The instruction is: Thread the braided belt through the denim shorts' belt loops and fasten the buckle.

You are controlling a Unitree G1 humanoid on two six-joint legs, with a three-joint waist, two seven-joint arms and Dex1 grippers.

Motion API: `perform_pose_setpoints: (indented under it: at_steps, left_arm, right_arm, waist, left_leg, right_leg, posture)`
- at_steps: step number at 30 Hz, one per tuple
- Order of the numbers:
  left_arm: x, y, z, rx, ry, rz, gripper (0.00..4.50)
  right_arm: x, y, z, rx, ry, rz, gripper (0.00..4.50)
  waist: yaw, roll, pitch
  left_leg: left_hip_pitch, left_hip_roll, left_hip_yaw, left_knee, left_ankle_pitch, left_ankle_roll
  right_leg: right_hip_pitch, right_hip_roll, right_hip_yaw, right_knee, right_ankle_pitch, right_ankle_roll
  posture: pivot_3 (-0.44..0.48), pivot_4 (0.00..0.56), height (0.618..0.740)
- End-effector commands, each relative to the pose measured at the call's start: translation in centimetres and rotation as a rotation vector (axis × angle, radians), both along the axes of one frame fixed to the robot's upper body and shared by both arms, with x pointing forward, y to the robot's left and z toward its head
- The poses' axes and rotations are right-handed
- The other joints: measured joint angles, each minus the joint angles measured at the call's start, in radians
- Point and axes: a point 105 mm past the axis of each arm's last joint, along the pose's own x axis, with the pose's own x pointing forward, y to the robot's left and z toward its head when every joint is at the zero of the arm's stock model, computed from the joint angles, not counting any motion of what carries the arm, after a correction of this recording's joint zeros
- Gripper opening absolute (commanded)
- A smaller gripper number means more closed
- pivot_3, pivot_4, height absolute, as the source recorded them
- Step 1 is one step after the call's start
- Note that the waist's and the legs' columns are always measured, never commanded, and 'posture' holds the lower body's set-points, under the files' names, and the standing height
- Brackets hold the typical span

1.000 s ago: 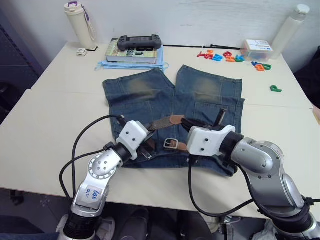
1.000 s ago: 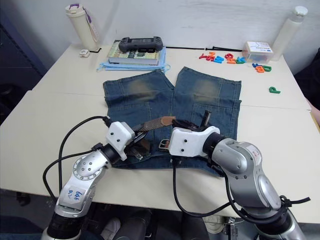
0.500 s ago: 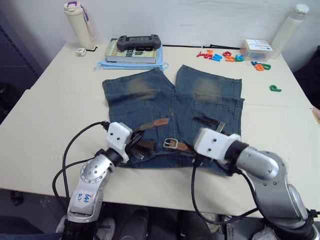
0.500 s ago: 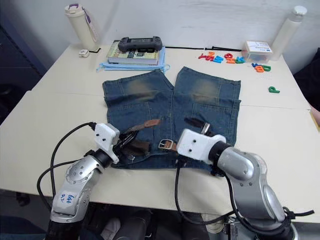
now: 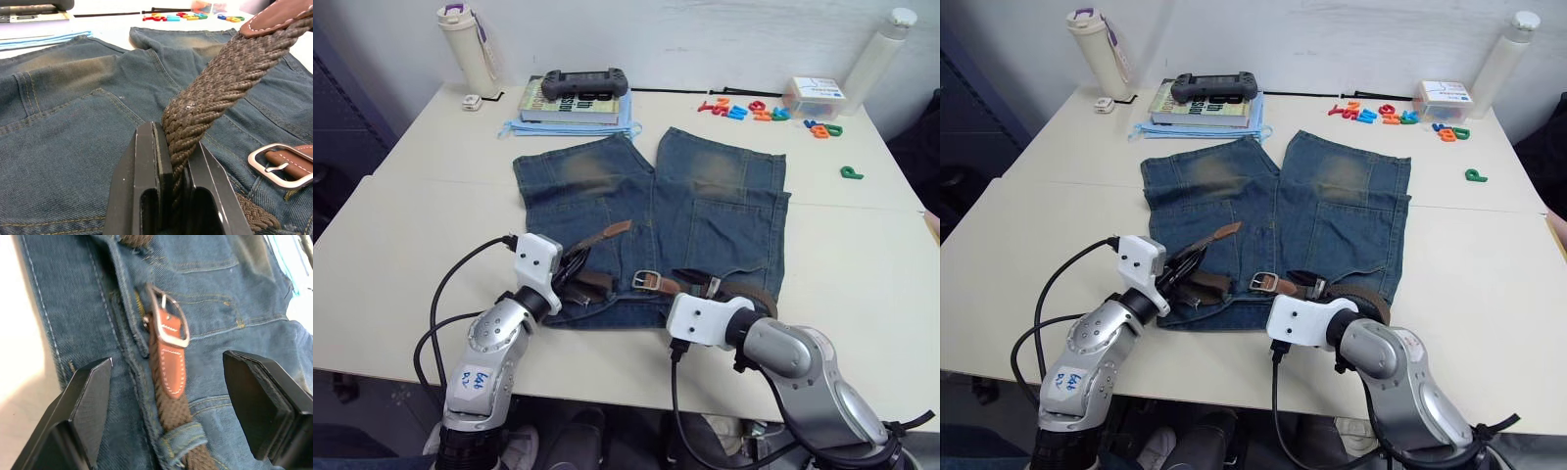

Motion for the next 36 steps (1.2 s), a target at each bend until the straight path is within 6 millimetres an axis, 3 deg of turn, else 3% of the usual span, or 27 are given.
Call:
perform_pose_setpoints:
  at_steps: [1,19,22,29,36]
  left_arm:
    - [-0.2,0.0,1.6,-0.004,-0.061,-0.011,0.0]
    - [-0.3,-0.6,1.5,0.005,-0.055,-0.043,0.0]
    - [-0.3,-0.6,1.5,0.005,-0.055,-0.044,0.0]
    - [-0.2,-0.6,1.4,0.008,-0.054,-0.046,0.0]
    - [0.0,-0.5,1.0,0.0,-0.026,-0.035,0.0]
  right_arm:
    - [0.4,0.0,0.4,0.004,-0.053,-0.03,3.85]
    - [1.5,0.1,0.1,0.043,-0.078,-0.117,3.85]
    - [1.5,0.3,0.2,0.05,-0.078,-0.112,3.04]
    - [1.5,0.7,0.6,0.064,-0.085,-0.108,0.04]
    - [2.0,0.9,2.9,0.089,-0.177,-0.114,0.04]
  waist:
    - [0.0,0.0,0.0]
    - [-0.001,0.0,0.0]
    - [-0.001,0.0,0.0]
    - [-0.001,0.0,0.0]
    - [-0.002,0.0,0.0]
  left_leg:
    - [0.0,0.0,0.0,0.0,0.0,0.0]
    - [0.0,0.0,0.0,0.0,0.0,-0.001]
    - [0.0,0.0,0.0,0.0,0.0,-0.001]
    - [0.0,0.0,0.0,0.0,0.0,-0.001]
    - [0.0,0.0,0.001,0.0,0.001,-0.001]
  right_leg:
    - [0.0,0.0,0.0,0.0,0.0,0.0]
    - [-0.001,0.0,0.0,0.001,0.0,0.0]
    - [-0.001,0.0,0.001,0.001,0.0,0.0]
    - [-0.001,0.0,0.001,0.002,0.0,0.0]
    - [-0.002,0.001,0.001,0.002,0.0,0.0]
  posture:
    - [0.0,0.15,0.667]
    - [0.0,0.15,0.667]
    - [0.0,0.15,0.667]
    - [0.0,0.15,0.667]
    - [0.0,0.15,0.667]
